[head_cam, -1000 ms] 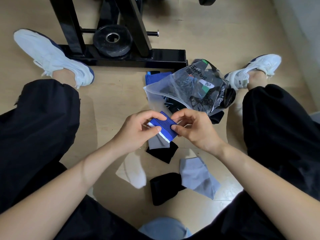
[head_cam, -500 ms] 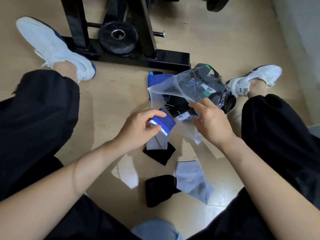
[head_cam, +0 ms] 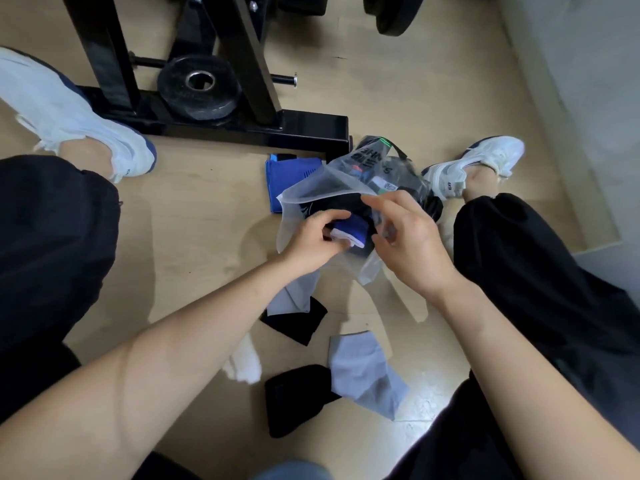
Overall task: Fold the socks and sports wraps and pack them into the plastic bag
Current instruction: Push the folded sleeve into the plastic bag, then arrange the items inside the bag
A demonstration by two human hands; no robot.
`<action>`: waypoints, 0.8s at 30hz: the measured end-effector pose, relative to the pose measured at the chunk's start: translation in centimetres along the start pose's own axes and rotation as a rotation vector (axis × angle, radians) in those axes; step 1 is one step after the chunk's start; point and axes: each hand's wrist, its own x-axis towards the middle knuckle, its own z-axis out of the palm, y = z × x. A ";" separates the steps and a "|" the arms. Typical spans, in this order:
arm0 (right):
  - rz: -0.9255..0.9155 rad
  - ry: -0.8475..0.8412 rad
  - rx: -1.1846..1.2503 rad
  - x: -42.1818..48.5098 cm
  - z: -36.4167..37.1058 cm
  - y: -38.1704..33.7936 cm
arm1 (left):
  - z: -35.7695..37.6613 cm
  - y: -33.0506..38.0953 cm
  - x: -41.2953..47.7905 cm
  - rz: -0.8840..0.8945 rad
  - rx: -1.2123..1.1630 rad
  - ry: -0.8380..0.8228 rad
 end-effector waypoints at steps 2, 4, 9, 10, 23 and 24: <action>-0.010 0.011 -0.002 0.1 -0.4 0.4 | 1.6 -0.5 1.5 0.049 0.093 -0.026; -0.005 0.014 0.002 0.1 -0.8 0.6 | 2.5 -1.0 2.6 0.044 0.303 -0.115; -0.001 -0.016 -0.007 -0.3 -1.2 1.0 | 1.5 -2.2 2.9 0.029 0.489 -0.172; -0.003 -0.022 -0.012 -0.2 -1.1 1.0 | 1.0 -2.1 2.7 0.050 0.483 -0.146; -0.086 -0.133 -0.047 -0.5 0.8 0.0 | -3.6 -9.3 -6.0 0.175 0.609 -0.076; -0.095 -0.118 -0.046 -0.7 0.9 -0.2 | -3.2 -10.2 -6.1 0.142 0.651 -0.143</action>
